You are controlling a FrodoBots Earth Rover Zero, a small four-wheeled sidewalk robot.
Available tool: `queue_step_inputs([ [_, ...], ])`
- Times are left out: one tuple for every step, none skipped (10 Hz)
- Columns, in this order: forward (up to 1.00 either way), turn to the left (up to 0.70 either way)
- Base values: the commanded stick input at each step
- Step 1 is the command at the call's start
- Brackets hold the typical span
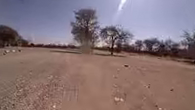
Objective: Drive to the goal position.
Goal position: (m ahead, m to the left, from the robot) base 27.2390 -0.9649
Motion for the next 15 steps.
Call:
queue_step_inputs([
  [1.0,0.0],
  [1.0,0.0],
  [1.0,0.0],
  [1.0,0.0],
  [1.0,0.0],
  [1.0,0.0],
  [1.0,0.0],
  [1.0,0.0],
  [1.0,0.0],
  [1.0,0.0],
  [1.0,0.0],
  [1.0,0.0],
  [1.0,0.0],
  [1.0,0.0],
  [1.0,0.0],
])
